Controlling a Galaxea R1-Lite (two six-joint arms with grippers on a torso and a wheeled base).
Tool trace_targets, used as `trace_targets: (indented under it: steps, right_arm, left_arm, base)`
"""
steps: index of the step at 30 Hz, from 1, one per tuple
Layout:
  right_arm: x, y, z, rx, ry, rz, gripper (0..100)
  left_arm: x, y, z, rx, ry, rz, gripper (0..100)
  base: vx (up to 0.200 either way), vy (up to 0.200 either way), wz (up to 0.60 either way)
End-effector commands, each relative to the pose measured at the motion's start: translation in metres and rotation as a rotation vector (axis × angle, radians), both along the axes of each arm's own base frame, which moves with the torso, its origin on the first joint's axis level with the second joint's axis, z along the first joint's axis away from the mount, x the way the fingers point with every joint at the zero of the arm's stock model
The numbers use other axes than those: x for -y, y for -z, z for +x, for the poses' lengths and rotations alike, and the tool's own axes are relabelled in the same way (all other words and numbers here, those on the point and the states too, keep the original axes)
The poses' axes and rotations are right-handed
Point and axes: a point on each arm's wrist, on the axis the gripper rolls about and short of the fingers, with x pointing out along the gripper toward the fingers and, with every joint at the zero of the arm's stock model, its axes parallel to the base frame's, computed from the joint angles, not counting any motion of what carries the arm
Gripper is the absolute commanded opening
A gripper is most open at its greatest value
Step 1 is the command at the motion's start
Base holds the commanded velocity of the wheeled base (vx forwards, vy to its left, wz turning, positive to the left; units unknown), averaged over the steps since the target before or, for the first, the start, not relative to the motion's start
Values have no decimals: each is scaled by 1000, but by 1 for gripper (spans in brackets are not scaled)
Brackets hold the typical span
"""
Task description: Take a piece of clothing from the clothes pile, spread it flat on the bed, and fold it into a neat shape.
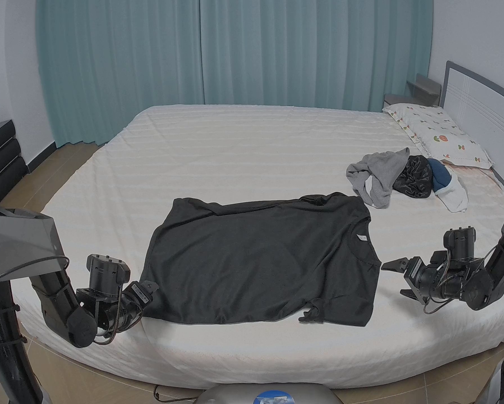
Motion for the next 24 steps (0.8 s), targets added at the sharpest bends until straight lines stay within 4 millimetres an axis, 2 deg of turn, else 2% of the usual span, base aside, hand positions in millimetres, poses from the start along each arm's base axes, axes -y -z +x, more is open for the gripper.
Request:
trace_targets:
  steps: [1, 9, 10, 17, 24]
  right_arm:
    - [-1, 12, -1, -19, 0, -1, 100]
    - [-2, 12, -1, -1, -7, 2, 100]
    - [-4, 12, -1, -2, -12, 3, 100]
    - [-19, 18, 0, -15, -60, -3, 100]
    - [-30, 36, 17, -50, -86, -15, 100]
  left_arm:
    - [-1, 11, 2, -32, -6, 7, 100]
    - [0, 11, 8, -19, -8, 6, 100]
    - [0, 11, 9, -18, -8, 5, 0]
    - [-3, 10, 8, -15, -18, 4, 0]
    - [-3, -3, 6, 20, -15, 0, 0]
  base:
    - [0, 0, 0]
    - [0, 0, 0]
    - [0, 0, 0]
    - [0, 0, 0]
    - [0, 0, 0]
